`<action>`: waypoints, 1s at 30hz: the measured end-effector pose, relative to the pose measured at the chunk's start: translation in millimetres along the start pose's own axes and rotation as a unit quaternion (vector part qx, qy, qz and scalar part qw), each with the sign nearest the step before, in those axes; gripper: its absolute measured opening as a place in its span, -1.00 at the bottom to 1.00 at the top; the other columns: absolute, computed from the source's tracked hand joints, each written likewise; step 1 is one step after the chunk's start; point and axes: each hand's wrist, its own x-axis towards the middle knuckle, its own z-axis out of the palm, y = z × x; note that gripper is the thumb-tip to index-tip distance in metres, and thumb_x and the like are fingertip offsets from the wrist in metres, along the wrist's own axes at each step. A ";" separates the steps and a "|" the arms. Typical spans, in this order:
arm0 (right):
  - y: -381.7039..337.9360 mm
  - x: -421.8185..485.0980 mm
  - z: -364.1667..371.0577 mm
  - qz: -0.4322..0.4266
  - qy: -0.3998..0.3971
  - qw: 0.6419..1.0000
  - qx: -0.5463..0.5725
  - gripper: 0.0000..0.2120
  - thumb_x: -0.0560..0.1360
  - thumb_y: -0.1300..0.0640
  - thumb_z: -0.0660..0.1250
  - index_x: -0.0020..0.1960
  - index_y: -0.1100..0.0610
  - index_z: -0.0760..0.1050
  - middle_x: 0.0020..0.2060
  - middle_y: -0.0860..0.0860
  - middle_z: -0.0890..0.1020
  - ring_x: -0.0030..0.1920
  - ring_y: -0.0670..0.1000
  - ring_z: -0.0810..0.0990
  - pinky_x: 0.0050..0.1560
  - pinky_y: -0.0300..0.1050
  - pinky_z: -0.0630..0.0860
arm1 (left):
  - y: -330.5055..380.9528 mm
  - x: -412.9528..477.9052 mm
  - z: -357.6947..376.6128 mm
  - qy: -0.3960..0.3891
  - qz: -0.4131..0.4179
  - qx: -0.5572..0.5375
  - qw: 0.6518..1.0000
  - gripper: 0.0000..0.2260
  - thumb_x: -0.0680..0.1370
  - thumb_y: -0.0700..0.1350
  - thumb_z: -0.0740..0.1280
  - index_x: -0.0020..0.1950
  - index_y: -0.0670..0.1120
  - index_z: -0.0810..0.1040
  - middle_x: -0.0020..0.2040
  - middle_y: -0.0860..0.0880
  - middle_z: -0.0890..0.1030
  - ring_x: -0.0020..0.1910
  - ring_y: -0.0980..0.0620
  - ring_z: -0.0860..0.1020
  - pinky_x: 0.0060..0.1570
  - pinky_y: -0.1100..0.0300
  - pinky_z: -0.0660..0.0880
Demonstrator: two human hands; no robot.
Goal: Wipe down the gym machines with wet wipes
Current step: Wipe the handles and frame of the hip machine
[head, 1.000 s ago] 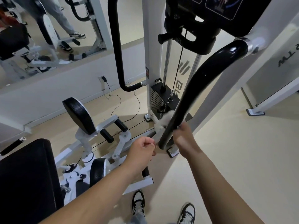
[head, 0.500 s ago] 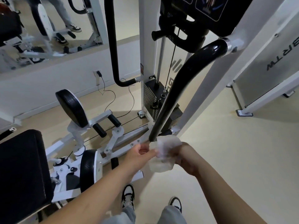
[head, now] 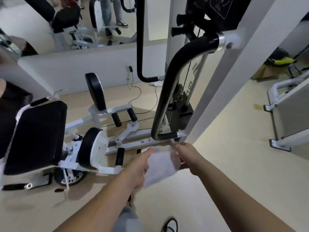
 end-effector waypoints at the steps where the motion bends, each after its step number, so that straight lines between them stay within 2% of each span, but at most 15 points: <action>1: 0.2 2.2 -2.0 -0.005 0.005 1.000 -0.002 -0.79 0.63 0.11 0.32 0.18 0.21 0.55 -0.11 0.21 0.68 -0.22 0.20 0.69 -0.32 -0.04 0.64 | -0.9 3.4 -4.6 0.030 0.003 -0.015 0.999 -0.39 0.28 0.31 0.54 0.22 0.03 0.65 0.17 -0.14 0.69 0.17 -0.24 0.63 0.21 -0.14 0.56; 5: -2.7 26.6 -2.2 -0.041 0.030 0.998 -0.022 -0.86 0.62 0.21 0.21 0.11 0.20 0.50 -0.21 0.17 0.60 -0.24 0.15 0.58 -0.19 0.00 0.52 | 29.0 13.6 -13.3 0.191 0.107 0.009 0.976 -0.57 0.60 0.22 0.25 0.33 -0.03 0.52 0.19 -0.11 0.61 0.11 -0.18 0.57 0.26 -0.08 0.50; 9: -11.2 65.5 9.7 -0.061 0.042 0.997 -0.036 -0.84 0.66 0.14 0.22 0.07 0.20 0.53 -0.19 0.14 0.62 -0.21 0.10 0.59 -0.15 0.01 0.52 | 81.7 19.7 17.9 0.158 0.278 0.097 0.942 -0.56 0.68 0.27 0.07 0.49 0.13 0.39 0.42 -0.01 0.45 0.25 -0.05 0.49 0.13 0.05 0.44; 11: -17.2 87.1 14.9 -0.074 0.045 0.996 -0.033 -0.85 0.66 0.18 0.20 0.04 0.19 0.53 -0.21 0.12 0.61 -0.20 0.09 0.58 -0.14 0.01 0.52 | 100.5 24.2 43.3 0.108 0.367 0.146 0.912 -0.51 0.71 0.25 -0.02 0.57 0.11 0.33 0.52 0.01 0.41 0.44 -0.02 0.42 0.32 0.09 0.35; 12: -17.1 100.8 16.9 -0.084 0.049 0.995 -0.039 -0.86 0.64 0.20 0.20 0.00 0.17 0.52 -0.23 0.11 0.60 -0.21 0.09 0.56 -0.15 0.00 0.50 | 103.0 28.3 52.7 0.076 0.393 0.132 0.907 -0.53 0.73 0.22 -0.03 0.57 0.10 0.34 0.49 0.05 0.46 0.43 0.11 0.43 0.33 0.25 0.28; 14: -11.2 134.9 18.2 -0.128 0.083 0.984 -0.087 -0.90 0.55 0.19 0.20 -0.08 0.12 0.48 -0.27 0.03 0.55 -0.21 0.08 0.51 -0.17 -0.07 0.43 | 101.8 38.7 71.3 0.008 0.420 0.056 0.906 -0.66 0.74 0.15 0.02 0.39 0.19 0.51 0.16 0.28 0.61 0.05 0.53 0.51 0.06 0.63 0.29; 15: -5.8 151.7 17.7 -0.149 0.099 0.975 -0.130 -0.90 0.49 0.18 0.19 -0.09 0.12 0.48 -0.26 0.00 0.55 -0.19 0.08 0.52 -0.18 -0.10 0.43 | 97.8 48.6 76.7 0.006 0.436 0.035 0.899 -0.71 0.74 0.12 0.04 0.24 0.25 0.55 -0.01 0.39 0.60 -0.11 0.62 0.48 -0.10 0.71 0.29; 16: 4.2 170.4 16.5 -0.162 0.102 0.965 -0.180 -0.82 0.43 0.18 0.18 -0.05 0.15 0.52 -0.22 0.00 0.59 -0.15 0.09 0.56 -0.16 -0.12 0.46 | 91.4 63.7 79.9 0.008 0.454 0.023 0.891 -0.72 0.75 0.10 0.04 0.15 0.25 0.56 -0.07 0.41 0.61 -0.12 0.62 0.48 -0.16 0.70 0.29; 18: 19.8 197.4 15.9 -0.189 0.089 0.943 -0.259 -0.58 0.34 0.18 0.16 0.14 0.12 0.60 0.02 -0.01 0.67 0.07 0.04 0.63 0.03 -0.11 0.55 | 75.5 91.1 79.4 0.010 0.501 0.021 0.865 -0.67 0.77 0.04 0.00 0.19 0.16 0.57 0.01 0.31 0.65 0.02 0.48 0.53 -0.06 0.63 0.35; 19: 27.8 205.9 16.2 -0.195 0.078 0.932 -0.295 -0.57 0.35 0.19 0.18 0.16 0.09 0.60 0.06 -0.03 0.67 0.11 0.01 0.63 0.07 -0.14 0.54 | 66.9 106.8 76.4 0.017 0.514 0.006 0.858 -0.66 0.77 0.02 -0.02 0.20 0.12 0.57 0.03 0.24 0.65 0.03 0.42 0.55 -0.03 0.58 0.37; 21: 40.7 221.6 14.4 -0.188 0.067 0.910 -0.365 -0.84 0.46 0.26 0.24 -0.10 0.04 0.54 -0.16 -0.06 0.62 -0.12 -0.05 0.59 -0.19 -0.24 0.45 | 51.4 144.1 70.7 0.031 0.521 -0.006 0.853 -0.63 0.77 0.03 -0.02 0.16 0.06 0.58 -0.04 0.16 0.65 -0.07 0.36 0.57 -0.08 0.49 0.42; 22: 46.9 233.4 12.4 -0.191 0.070 0.899 -0.387 -0.85 0.49 0.25 0.25 -0.20 0.04 0.46 -0.28 -0.06 0.57 -0.24 -0.06 0.54 -0.30 -0.22 0.39 | 44.1 161.6 67.5 0.029 0.524 -0.007 0.851 -0.63 0.77 0.04 -0.02 0.13 0.04 0.58 -0.10 0.12 0.63 -0.18 0.34 0.56 -0.15 0.47 0.43; 24: 57.5 255.5 8.2 -0.209 0.088 0.884 -0.408 -0.85 0.48 0.16 0.28 -0.27 0.08 0.43 -0.37 -0.03 0.54 -0.32 -0.01 0.53 -0.32 -0.13 0.42 | 33.9 188.8 61.9 0.023 0.533 -0.012 0.846 -0.62 0.77 0.05 -0.02 0.08 0.00 0.57 -0.21 0.03 0.56 -0.35 0.29 0.49 -0.29 0.47 0.42; 27: 70.3 282.0 1.9 -0.259 0.107 0.887 -0.367 -0.75 0.50 0.03 0.31 -0.28 0.16 0.49 -0.41 -0.03 0.52 -0.31 0.02 0.53 -0.25 -0.06 0.38 | 25.1 210.3 59.4 0.038 0.579 0.003 0.814 -0.58 0.75 0.14 -0.03 0.06 0.05 0.59 -0.23 0.08 0.56 -0.21 0.13 0.54 -0.14 0.24 0.48; 30: 77.9 292.7 -0.3 -0.293 0.092 0.900 -0.310 -0.68 0.58 -0.04 0.30 -0.15 0.16 0.68 -0.48 -0.15 0.56 -0.36 -0.16 0.56 -0.24 -0.23 0.39 | 22.5 218.4 59.9 0.036 0.612 0.012 0.790 -0.56 0.74 0.19 -0.07 0.06 0.13 0.59 -0.19 0.10 0.61 -0.09 0.02 0.59 -0.06 0.12 0.50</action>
